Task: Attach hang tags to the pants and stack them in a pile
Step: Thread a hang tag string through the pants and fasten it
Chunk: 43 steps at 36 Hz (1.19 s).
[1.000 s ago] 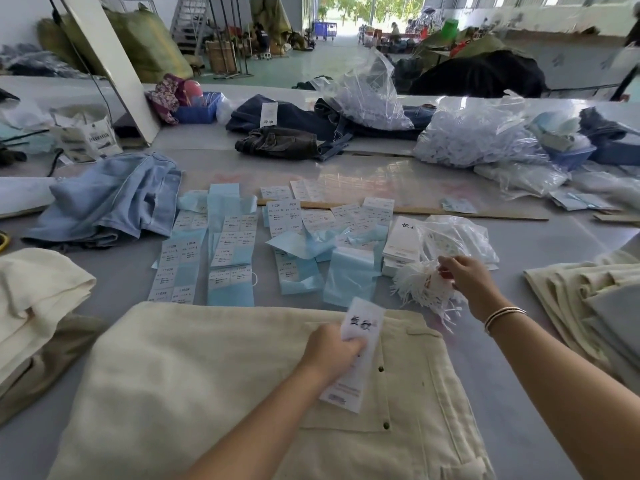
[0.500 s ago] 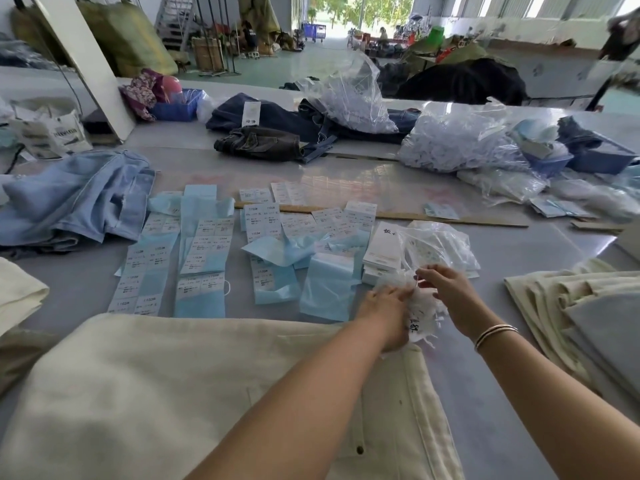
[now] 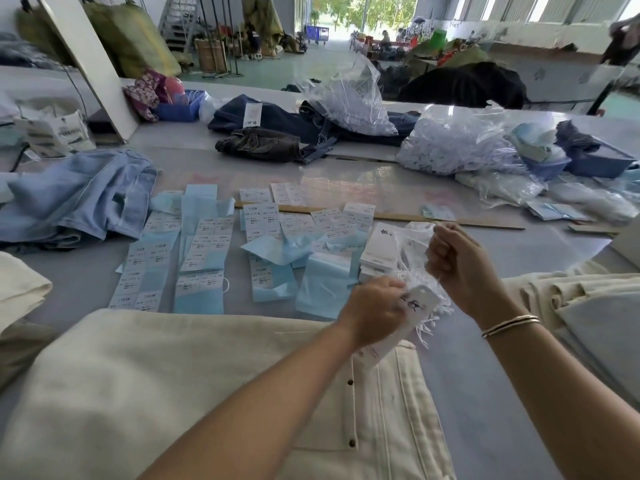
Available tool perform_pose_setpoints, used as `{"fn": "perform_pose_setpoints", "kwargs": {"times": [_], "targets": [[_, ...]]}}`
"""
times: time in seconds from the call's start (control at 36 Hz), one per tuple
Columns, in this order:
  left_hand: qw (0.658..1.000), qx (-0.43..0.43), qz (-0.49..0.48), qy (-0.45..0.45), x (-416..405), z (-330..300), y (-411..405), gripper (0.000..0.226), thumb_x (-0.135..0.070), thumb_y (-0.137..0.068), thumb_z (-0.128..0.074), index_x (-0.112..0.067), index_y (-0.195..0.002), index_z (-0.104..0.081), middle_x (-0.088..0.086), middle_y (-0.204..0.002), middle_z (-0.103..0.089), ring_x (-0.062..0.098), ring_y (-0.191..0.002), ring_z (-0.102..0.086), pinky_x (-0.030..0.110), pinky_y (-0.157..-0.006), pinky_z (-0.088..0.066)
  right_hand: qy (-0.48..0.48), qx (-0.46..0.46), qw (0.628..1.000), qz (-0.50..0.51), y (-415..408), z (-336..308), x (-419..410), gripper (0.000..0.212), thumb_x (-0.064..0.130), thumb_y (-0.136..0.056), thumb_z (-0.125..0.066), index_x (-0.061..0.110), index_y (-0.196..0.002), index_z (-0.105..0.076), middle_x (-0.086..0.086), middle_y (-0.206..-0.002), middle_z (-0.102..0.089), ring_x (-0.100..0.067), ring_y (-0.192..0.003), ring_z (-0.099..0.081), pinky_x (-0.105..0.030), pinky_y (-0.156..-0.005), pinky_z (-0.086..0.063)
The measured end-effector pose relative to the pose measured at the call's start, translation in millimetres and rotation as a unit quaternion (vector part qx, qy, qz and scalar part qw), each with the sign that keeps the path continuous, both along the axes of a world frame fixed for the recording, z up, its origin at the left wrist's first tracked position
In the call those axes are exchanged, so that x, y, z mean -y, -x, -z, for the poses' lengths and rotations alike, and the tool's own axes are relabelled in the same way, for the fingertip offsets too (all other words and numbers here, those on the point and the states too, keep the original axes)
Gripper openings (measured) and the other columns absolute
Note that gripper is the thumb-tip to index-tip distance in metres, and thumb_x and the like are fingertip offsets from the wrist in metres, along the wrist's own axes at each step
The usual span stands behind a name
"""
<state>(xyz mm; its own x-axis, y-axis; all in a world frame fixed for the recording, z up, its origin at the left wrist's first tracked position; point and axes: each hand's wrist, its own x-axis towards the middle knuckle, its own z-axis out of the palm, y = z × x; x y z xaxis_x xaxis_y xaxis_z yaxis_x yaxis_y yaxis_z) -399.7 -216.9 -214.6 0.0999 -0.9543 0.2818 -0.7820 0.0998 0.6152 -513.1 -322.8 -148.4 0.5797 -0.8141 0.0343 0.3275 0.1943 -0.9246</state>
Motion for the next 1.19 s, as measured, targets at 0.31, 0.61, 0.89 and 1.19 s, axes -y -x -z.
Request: {"fn": "perform_pose_setpoints", "kwargs": {"times": [0.31, 0.61, 0.89, 1.19], "targets": [[0.625, -0.777, 0.048, -0.046, -130, 20, -42, 0.060, -0.016, -0.055, -0.076, -0.006, -0.113, -0.069, 0.012, -0.134, -0.058, 0.031, -0.115, -0.060, 0.049, -0.099, -0.042, -0.190, 0.138, 0.957, -0.168, -58, 21, -97, 0.012, 0.012, -0.080, -0.048, 0.018, -0.072, -0.042, 0.005, -0.051, -0.032, -0.007, -0.038, -0.025, -0.021, -0.039, -0.019], [0.757, -0.637, -0.099, -0.105, -171, 25, -56, 0.031, -0.027, -0.070, -0.061, -0.011, -0.091, -0.079, 0.014, -0.098, -0.074, 0.021, -0.086, -0.072, 0.025, -0.062, -0.054, -0.160, 0.090, 0.971, -0.155, -78, 35, -140, 0.004, 0.012, -0.077, -0.045, 0.013, -0.073, -0.045, 0.002, -0.053, -0.034, -0.009, -0.041, -0.027, -0.021, -0.039, -0.028], [0.807, -0.519, -0.198, -0.198, -180, 34, -72, 0.008, -0.013, -0.093, -0.060, -0.009, -0.098, -0.064, 0.007, -0.073, -0.071, 0.018, -0.057, -0.066, 0.026, -0.052, -0.051, 0.278, -0.410, 0.864, -0.092, -51, 81, -140, 0.031, 0.006, -0.088, -0.052, 0.018, -0.117, -0.054, 0.003, -0.076, -0.056, -0.009, -0.063, -0.050, -0.017, -0.053, -0.041], [0.829, -0.469, -0.265, -0.147, -170, 44, -68, 0.018, -0.030, -0.091, -0.060, -0.017, -0.104, -0.060, 0.008, -0.094, -0.071, 0.024, -0.078, -0.065, 0.036, -0.077, -0.052, 0.529, -0.442, 0.723, 0.050, -34, 85, -134, 0.026, 0.005, -0.086, -0.060, 0.019, -0.103, -0.071, -0.005, -0.121, -0.059, -0.025, -0.116, -0.052, -0.037, -0.094, -0.031]]}}
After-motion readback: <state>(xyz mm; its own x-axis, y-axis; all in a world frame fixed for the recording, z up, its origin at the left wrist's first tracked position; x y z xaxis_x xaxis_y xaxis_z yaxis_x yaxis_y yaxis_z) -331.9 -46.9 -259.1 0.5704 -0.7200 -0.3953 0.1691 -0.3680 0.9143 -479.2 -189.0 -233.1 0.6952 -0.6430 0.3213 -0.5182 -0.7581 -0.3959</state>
